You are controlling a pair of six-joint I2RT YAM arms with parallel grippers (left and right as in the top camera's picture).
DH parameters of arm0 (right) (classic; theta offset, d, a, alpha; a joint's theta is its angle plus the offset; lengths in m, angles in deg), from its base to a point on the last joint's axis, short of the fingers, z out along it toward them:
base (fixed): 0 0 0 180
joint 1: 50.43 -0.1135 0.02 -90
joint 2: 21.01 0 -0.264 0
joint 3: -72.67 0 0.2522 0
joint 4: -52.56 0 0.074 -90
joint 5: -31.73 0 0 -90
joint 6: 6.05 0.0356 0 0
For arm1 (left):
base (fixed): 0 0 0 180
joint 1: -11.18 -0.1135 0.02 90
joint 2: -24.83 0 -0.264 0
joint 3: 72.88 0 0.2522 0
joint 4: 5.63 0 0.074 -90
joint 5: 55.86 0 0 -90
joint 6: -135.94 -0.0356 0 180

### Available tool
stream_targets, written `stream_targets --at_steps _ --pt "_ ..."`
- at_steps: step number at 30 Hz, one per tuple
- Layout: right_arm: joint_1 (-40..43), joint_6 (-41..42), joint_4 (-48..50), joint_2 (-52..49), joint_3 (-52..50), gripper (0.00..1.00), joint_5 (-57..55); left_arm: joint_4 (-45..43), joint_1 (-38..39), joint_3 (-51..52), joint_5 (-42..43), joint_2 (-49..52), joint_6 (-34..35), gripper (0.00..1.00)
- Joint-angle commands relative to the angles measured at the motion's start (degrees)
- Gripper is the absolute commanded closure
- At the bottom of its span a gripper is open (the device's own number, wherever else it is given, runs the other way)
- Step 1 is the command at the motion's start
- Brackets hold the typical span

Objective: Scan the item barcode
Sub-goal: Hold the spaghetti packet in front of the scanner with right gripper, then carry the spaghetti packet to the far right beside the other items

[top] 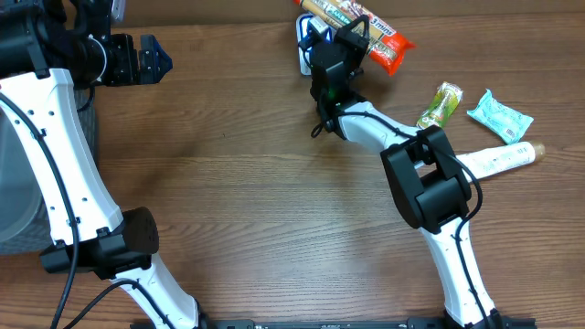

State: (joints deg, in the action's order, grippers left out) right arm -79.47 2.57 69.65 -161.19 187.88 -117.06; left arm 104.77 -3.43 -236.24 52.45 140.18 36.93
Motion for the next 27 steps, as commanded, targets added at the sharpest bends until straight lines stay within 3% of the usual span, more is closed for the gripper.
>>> stream_targets --at_steps 1,5,9,13,16,21,27 --pt "-2.21 0.04 2.1 6.99 1.53 0.96 -2.32 0.0 0.48 -0.09 0.76 0.59 -0.17 0.0" --pt "-4.92 3.65 -1.31 13.92 1.53 0.96 -3.56 0.0 0.48 -0.09 0.76 0.59 -0.17 0.01" --pt "-8.0 12.26 -24.52 22.93 1.53 0.96 0.31 0.0 0.48 -0.09 0.76 0.59 -0.17 0.01" --pt "-9.55 30.49 -54.62 31.98 1.53 0.96 19.04 0.0 0.48 -0.09 0.76 0.59 -0.17 0.0" --pt "-8.44 39.93 -67.52 36.52 1.53 0.96 32.98 0.0 0.48 -0.09 0.76 0.59 -0.17 0.01" --pt "-1.99 55.43 -79.17 41.2 1.53 0.96 50.93 0.0 0.48 -0.09 0.76 0.59 -0.17 0.01" --pt "13.4 68.02 -86.14 43.04 1.53 0.96 78.84 0.0 0.48 -0.09 0.76 0.61 -0.17 0.0"
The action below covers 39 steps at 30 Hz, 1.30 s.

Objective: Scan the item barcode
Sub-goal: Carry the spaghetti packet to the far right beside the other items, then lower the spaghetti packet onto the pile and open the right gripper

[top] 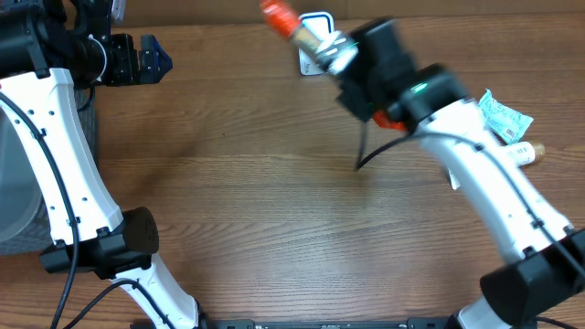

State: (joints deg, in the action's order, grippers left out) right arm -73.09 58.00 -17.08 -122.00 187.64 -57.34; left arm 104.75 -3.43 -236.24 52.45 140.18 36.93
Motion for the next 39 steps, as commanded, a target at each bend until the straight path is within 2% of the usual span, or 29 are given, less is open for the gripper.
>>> stream_targets --at_steps 1,2,4,7,11,13,16,21,27,31,33,35,36,39 --pt "9.42 14.21 -0.02 3.82 1.77 0.96 22.51 0.02 0.5 -0.09 0.76 0.59 -0.17 0.01" --pt "14.53 17.84 -1.22 3.78 1.77 0.96 28.5 0.02 0.48 -0.07 0.76 0.59 -0.17 0.01" --pt "19.89 23.98 -2.38 3.78 1.77 0.96 31.89 0.02 0.48 -0.09 0.76 0.59 -0.17 0.0" --pt "26.21 32.13 -4.09 3.78 1.77 0.96 31.21 0.02 0.48 -0.07 0.76 0.61 -0.17 0.01" --pt "32.33 35.06 -7.1 3.78 1.7 0.96 27.41 0.02 0.48 -0.09 0.76 0.61 -0.17 0.0" --pt "34.38 38.07 -7.72 3.74 1.42 0.96 23.69 0.02 0.48 -0.09 0.76 0.59 -0.17 0.0" --pt "36.13 47.15 -7.76 3.65 0.15 0.96 13.6 0.02 0.48 -0.09 0.76 0.59 -0.17 0.0" --pt "36.17 68.32 -7.67 3.54 -5.42 0.96 -8.04 0.02 0.48 -0.09 0.76 0.61 -0.17 0.0" --pt "36.15 72.5 -2.01 3.32 -14.08 0.96 -9.94 0.02 0.48 -0.09 0.76 0.59 -0.17 0.01" --pt "36.13 70.84 4.76 3.15 -19.91 0.96 -9.51 0.02 0.48 -0.09 0.76 0.59 -0.17 0.0" --pt "36.11 65.9 9.07 3.15 -22.91 0.81 -6.45 0.02 0.48 -0.09 0.76 0.59 -0.17 0.0" --pt "36.11 64.32 10.19 3.13 -24.09 0.58 -4.52 0.02 0.48 -0.09 0.76 0.61 -0.17 0.0" --pt "36.09 61.64 10.19 3.13 -24.17 0.39 -2.58 0.02 0.48 -0.07 0.76 0.59 -0.17 0.0" --pt "35.8 55.76 10.62 3.28 -23.63 0.31 2.67 0.02 0.48 -0.09 0.76 0.59 -0.17 0.0"
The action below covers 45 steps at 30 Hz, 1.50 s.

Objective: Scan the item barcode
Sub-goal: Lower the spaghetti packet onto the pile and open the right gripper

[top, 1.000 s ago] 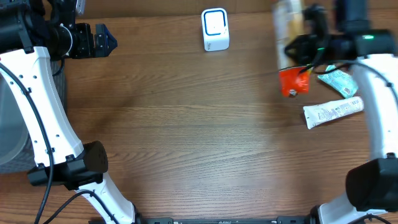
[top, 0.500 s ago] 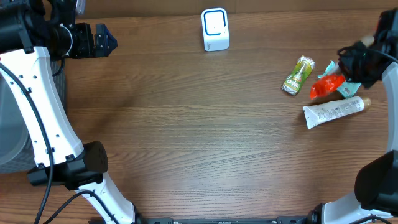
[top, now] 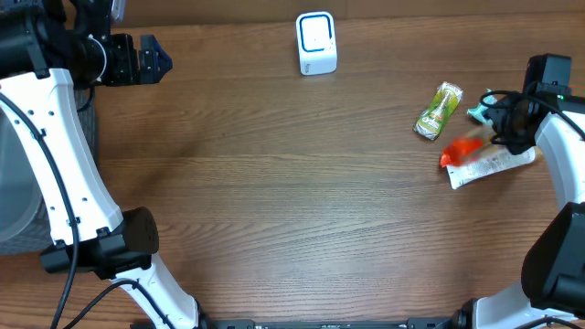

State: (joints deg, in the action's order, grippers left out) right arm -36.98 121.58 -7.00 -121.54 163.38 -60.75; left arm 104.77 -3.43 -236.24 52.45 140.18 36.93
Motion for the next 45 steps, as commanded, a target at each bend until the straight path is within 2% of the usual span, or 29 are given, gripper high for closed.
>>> stream_targets --at_steps 1,2,4,13,19,21,30,37,45 --pt "-0.44 -10.01 0.35 2.95 1.18 0.26 8.26 0.0 0.48 -0.09 0.76 0.59 -0.17 0.0" --pt "-0.66 -11.8 0.02 3.23 1.81 0.21 10.01 0.0 0.48 -0.09 0.76 0.61 -0.17 0.0" --pt "-1.49 -13.4 -1.25 4.39 3.19 0.17 11.85 0.0 0.48 -0.07 0.76 0.61 -0.17 0.0" --pt "-8.26 -18.45 -7.1 16.55 7.58 0.09 14.84 0.0 0.48 -0.09 0.76 0.59 -0.17 0.0" --pt "-12.96 -20.13 -11.5 27.23 7.58 0.08 14.82 0.0 0.48 -0.07 0.76 0.59 -0.17 0.0" --pt "-14.64 -20.13 -13.0 30.75 7.58 0.0 14.82 0.0 0.48 -0.09 0.76 0.59 -0.17 0.0" --pt "-18.27 -20.11 -16.57 40.04 7.56 0.0 14.75 0.0 0.48 -0.09 0.76 0.61 -0.17 0.0" --pt "-18.25 -20.13 -22.14 40.06 7.54 0.0 10.88 0.0 0.48 -0.09 0.76 0.61 -0.17 0.01" --pt "-18.34 -20.11 -21.99 39.01 7.52 0.0 10.43 0.0 0.48 -0.09 0.76 0.59 -0.17 0.01"
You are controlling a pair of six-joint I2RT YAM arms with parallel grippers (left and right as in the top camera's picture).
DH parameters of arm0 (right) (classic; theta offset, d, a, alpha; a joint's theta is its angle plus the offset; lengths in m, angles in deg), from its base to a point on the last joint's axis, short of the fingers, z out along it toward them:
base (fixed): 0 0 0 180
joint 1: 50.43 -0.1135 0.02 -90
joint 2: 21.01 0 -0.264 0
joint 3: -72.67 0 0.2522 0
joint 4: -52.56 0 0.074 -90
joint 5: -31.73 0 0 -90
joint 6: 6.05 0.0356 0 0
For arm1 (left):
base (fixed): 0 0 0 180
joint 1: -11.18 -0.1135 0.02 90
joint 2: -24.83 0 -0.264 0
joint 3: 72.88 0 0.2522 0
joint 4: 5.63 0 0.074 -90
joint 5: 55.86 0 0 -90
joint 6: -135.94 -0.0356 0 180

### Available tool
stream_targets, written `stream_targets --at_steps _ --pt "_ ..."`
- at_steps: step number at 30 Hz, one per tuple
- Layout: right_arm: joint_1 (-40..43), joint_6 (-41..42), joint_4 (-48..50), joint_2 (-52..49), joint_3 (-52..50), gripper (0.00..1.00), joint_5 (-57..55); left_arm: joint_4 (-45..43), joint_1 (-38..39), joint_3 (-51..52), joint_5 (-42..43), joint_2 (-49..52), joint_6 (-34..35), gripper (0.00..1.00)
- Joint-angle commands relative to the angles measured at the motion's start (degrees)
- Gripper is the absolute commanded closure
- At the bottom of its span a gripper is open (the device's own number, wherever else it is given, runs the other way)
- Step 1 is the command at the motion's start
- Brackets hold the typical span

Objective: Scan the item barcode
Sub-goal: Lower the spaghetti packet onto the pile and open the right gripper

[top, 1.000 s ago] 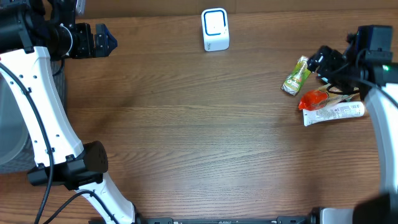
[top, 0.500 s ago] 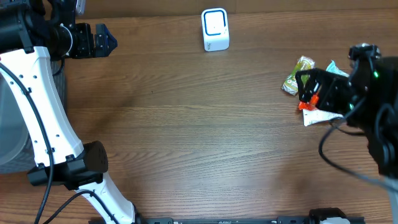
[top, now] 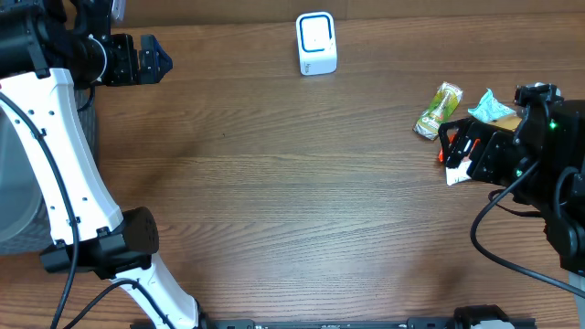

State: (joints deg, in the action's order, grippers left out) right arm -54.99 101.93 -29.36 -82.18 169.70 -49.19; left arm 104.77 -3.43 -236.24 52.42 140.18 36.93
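Observation:
The white and blue scanner [top: 316, 43] stands at the back middle of the table. My right gripper [top: 460, 146] hovers low at the right, its black fingers spread apart and pointing left. Only the orange end of the snack bar [top: 441, 157] peeks out under the fingers, and nothing looks clamped between them. A corner of a white tube [top: 454, 176] shows just below. My left gripper [top: 151, 57] hangs at the far back left, away from all items. It is seen side-on, so its jaws are unclear.
A green snack packet [top: 439, 108] and a teal packet [top: 489, 105] lie just behind the right gripper. A grey bin edge [top: 14, 196] sits at the far left. The left arm's white links [top: 64, 174] stand along the left side.
The right arm has swung in, so the gripper now covers the spot where the orange bar lay on the white tube. Most of the bar and tube are hidden. The left arm is unchanged.
At first my right gripper held the orange-ended snack bar over the scanner at the back. Then it held the bar raised and turned beside the scanner. Later the bar lay at the right on the white tube. Now the gripper stands open above it.

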Motion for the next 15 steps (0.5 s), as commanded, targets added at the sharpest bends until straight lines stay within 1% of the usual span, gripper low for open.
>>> stream_targets --at_steps 1,5,8,11,15 --pt "-1.33 -0.42 0.44 -0.35 1.07 0.0 -1.14 0.0 0.48 -0.09 0.79 0.59 -0.17 0.01" --pt "-2.56 -0.46 0.74 -1.22 0.61 0.0 -4.0 0.0 0.48 -0.09 0.79 0.61 -0.17 0.0" --pt "-2.45 -0.46 3.04 -1.22 -1.25 0.0 -4.83 0.0 0.48 -0.09 0.79 0.61 -0.17 0.0" --pt "-2.45 -0.48 7.34 -1.33 -3.72 0.0 -5.62 0.0 0.48 -0.09 0.79 0.59 -0.17 0.0" --pt "-2.45 -0.52 16.31 -0.96 -9.29 0.0 -6.19 0.0 0.48 -0.09 0.79 0.59 -0.17 0.0"
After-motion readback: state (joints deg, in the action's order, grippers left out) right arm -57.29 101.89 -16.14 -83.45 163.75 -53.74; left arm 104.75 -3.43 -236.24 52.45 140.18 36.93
